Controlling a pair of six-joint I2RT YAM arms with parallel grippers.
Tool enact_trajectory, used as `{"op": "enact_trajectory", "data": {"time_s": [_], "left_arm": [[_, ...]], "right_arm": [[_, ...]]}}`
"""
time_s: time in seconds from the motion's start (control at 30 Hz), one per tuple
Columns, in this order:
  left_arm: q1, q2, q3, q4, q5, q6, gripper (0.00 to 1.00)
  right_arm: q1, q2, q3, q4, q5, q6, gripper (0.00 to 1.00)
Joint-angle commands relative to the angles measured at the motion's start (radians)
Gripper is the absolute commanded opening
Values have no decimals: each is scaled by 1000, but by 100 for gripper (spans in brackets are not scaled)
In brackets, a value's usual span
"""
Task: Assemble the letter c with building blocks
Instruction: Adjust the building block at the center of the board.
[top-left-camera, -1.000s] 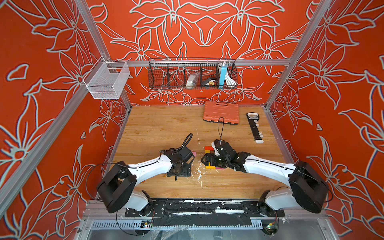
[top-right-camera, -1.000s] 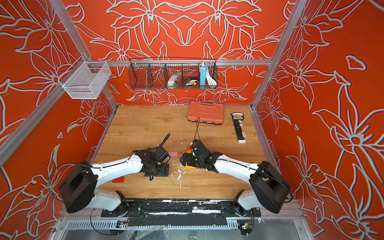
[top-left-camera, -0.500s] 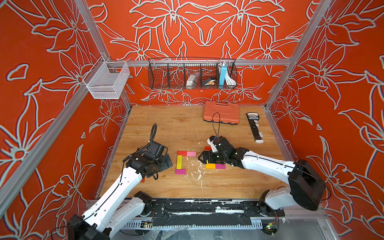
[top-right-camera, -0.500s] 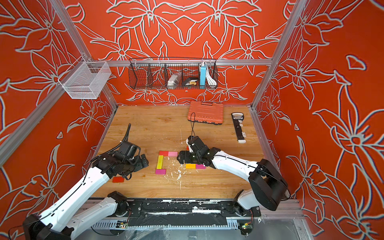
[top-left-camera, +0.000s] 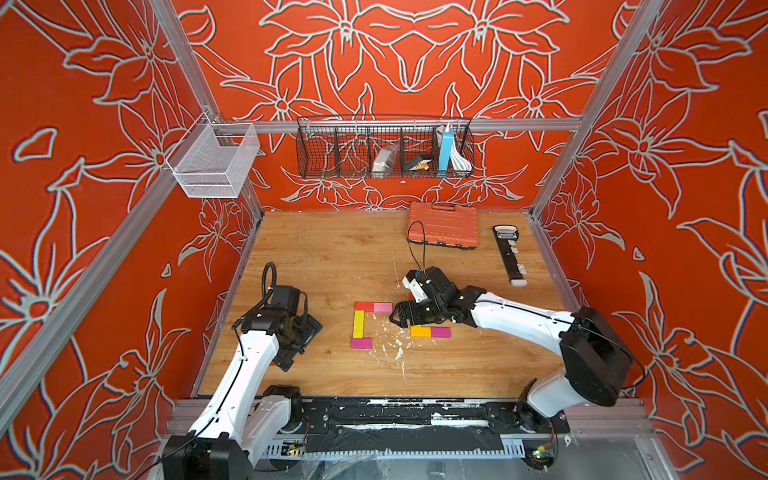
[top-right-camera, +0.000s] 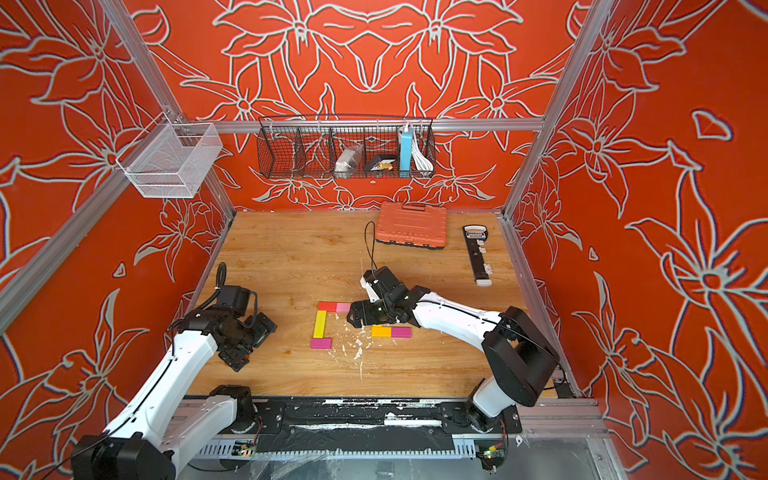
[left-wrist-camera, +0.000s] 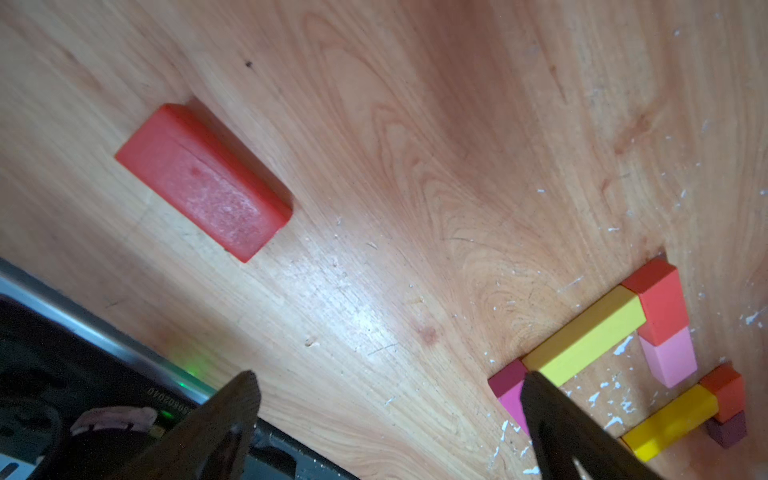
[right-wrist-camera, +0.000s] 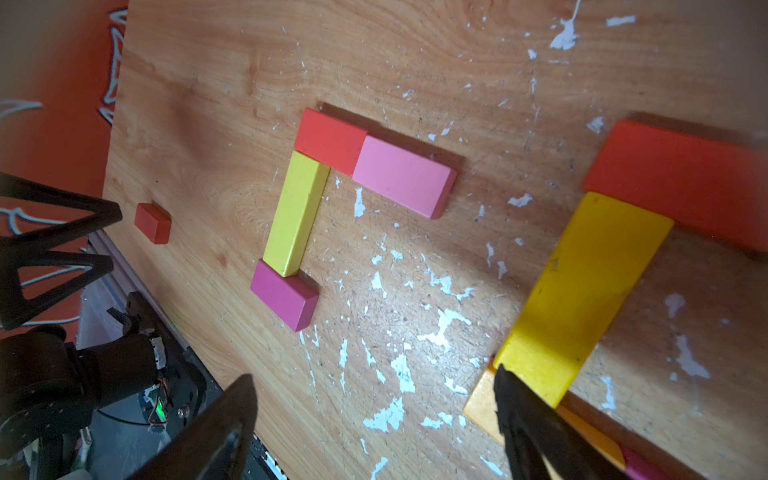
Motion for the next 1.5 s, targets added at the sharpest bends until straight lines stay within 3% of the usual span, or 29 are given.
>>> {"op": "enact_trajectory", "data": {"time_s": [0.0, 0.23, 0.43, 0.7, 0.97, 1.47], "left_arm": [[30, -10, 27, -46, -60, -45, 99], [42, -3, 56, -65, -216, -171, 99], [61, 52, 66, -95, -252, -204, 99], [223, 53, -49, -6, -152, -169, 99], [349, 177, -100, 104, -99, -132, 99], [375, 356, -69, 241, -132, -28, 99]], "right_arm": [[7, 6, 23, -49, -33, -16, 91], [13, 13, 117, -152, -51, -3, 91], [53, 40, 190, -240, -7, 24, 90], [130, 43, 220, -295, 86, 70, 90], [144, 69, 244, -322, 105, 59, 90], [139, 69, 243, -312, 117, 16, 91]]}}
